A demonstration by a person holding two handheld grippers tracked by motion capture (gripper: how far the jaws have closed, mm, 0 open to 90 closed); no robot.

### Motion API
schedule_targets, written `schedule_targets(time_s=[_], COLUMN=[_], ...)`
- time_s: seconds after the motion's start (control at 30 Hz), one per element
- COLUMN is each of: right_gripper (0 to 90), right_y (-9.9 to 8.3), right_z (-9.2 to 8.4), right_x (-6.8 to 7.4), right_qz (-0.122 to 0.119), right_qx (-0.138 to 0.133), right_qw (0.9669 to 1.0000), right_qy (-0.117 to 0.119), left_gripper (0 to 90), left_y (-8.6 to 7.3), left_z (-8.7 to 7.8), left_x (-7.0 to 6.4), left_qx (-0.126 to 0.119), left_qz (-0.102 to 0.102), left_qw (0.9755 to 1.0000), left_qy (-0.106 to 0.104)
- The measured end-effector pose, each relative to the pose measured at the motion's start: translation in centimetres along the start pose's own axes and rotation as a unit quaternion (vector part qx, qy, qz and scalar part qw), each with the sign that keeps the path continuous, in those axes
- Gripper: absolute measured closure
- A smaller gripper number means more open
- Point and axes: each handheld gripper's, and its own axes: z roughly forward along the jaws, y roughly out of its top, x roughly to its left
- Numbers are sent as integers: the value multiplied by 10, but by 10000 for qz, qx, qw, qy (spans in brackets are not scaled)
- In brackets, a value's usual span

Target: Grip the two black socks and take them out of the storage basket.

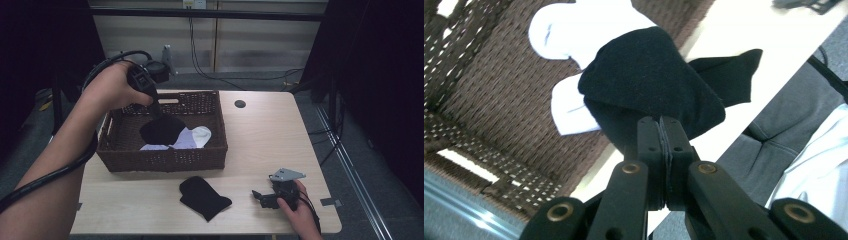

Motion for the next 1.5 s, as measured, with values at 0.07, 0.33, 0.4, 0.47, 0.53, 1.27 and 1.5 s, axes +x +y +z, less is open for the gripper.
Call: schedule_targets(time_s=[0.07,0.33,0.4,0.47,0.53,1.27,1.5], right_gripper=[134,134,135,134,135,135,135], right_y=[0,0,0,0,0,0,0], right_z=[0,0,0,0,0,0,0], right_x=[0,0,0,0,0,0,0], right_qz=[15,25,16,23,18,22,15], right_qx=[-6,0,-5,-1,-4,7,2], right_qw=[10000,10000,10000,10000,10000,10000,10000], right_qy=[-1,-2,-2,-2,-2,1,1], left_gripper=[891,891,891,891,891,888,863], left_y=[-3,-9,-10,-11,-12,-30,-39], left_z=[1,16,23,32,42,161,184], left_x=[-7,-31,-35,-38,-40,-30,-23], left_qx=[-28,27,43,66,84,322,373], left_qz=[60,308,437,531,535,433,308], left_qw=[10000,9994,9988,9981,9978,9957,9963], left_qy=[-54,-171,-227,-310,-374,-748,-713])
